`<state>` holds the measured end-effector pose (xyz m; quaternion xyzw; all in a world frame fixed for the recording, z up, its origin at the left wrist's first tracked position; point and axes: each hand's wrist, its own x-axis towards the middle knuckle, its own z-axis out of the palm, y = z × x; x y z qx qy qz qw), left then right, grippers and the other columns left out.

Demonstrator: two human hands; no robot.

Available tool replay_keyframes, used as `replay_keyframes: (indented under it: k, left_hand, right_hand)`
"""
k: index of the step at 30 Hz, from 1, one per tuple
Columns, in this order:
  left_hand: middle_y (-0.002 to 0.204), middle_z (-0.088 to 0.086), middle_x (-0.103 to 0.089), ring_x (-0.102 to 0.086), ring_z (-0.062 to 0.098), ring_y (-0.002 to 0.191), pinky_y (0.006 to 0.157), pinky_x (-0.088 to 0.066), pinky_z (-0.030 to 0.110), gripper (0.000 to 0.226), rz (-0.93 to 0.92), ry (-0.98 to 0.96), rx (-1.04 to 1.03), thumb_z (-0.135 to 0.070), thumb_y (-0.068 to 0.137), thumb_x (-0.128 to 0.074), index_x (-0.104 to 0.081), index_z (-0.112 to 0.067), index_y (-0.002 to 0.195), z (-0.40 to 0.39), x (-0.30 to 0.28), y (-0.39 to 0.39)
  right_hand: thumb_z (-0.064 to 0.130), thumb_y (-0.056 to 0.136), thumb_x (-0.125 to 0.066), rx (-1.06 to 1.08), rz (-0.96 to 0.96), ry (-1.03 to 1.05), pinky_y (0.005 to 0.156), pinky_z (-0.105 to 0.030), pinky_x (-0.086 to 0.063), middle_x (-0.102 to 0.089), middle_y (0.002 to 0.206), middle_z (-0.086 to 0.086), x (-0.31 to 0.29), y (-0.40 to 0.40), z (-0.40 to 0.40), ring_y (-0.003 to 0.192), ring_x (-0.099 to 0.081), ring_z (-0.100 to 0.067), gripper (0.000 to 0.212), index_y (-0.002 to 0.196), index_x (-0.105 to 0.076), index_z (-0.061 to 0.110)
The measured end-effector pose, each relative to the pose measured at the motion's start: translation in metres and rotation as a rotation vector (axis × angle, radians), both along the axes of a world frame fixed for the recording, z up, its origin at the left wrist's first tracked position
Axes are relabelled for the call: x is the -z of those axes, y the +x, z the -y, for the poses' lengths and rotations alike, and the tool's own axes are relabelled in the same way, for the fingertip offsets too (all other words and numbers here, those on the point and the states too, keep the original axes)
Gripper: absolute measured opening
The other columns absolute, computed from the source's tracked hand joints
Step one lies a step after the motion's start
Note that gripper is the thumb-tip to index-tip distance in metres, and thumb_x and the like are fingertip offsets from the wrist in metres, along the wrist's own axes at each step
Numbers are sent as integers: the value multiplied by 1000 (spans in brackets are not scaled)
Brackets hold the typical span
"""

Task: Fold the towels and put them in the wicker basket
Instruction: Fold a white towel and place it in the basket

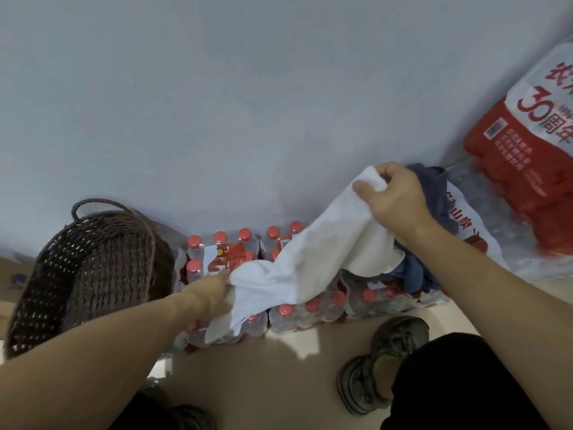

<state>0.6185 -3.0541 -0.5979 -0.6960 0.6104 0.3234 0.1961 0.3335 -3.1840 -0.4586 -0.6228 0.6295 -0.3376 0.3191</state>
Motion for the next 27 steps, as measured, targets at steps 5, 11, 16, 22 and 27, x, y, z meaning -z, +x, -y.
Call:
replay_keyframes:
  k: [5, 11, 16, 22, 27]
  left_hand:
    - [86, -4, -66, -62, 12, 77, 65, -47, 18, 16, -280, -135, -175, -30, 87, -67, -64, -23, 101, 20, -18, -2]
    - [76, -3, -70, -63, 11, 68, 62, -48, 22, 22, -836, -113, -538, -39, 77, -75, -71, -18, 82, 39, -85, 3]
    - [93, 11, -71, -67, 25, 83, 70, -52, 34, 21, -1122, -156, -677, -26, 80, -76, -67, -12, 93, 43, -116, 6]
    - [96, 19, -66, -63, 30, 83, 72, -52, 35, 25, -1265, -209, -639, -22, 76, -75, -65, -9, 95, 38, -139, -8]
    - [105, 21, -69, -67, 31, 91, 79, -56, 36, 38, -1373, -183, -568, -18, 78, -73, -65, 0, 110, 36, -151, -14]
  right_hand:
    - [24, 80, -78, -170, -144, 157, 53, -22, -41, -61, 74, 8, 5, 7, -2, 65, -56, -6, 20, 73, -59, 24]
    - [24, 79, -80, -422, -286, 422, 64, -30, -53, -68, 81, 1, 3, 17, -11, 72, -63, -14, 13, 82, -68, 18]
    - [31, 81, -76, -576, -505, 513, 77, -34, -54, -69, 92, 0, 5, 25, -18, 87, -66, -20, 14, 85, -68, 20]
    - [53, 80, -73, -604, -384, 452, 74, -18, -46, -60, 117, 12, 6, 43, -26, 102, -59, -8, 54, 126, -54, 31]
    - [44, 85, -72, -792, 152, 443, 76, -28, -58, -69, 115, 10, 2, 62, -36, 102, -68, -11, 39, 122, -63, 35]
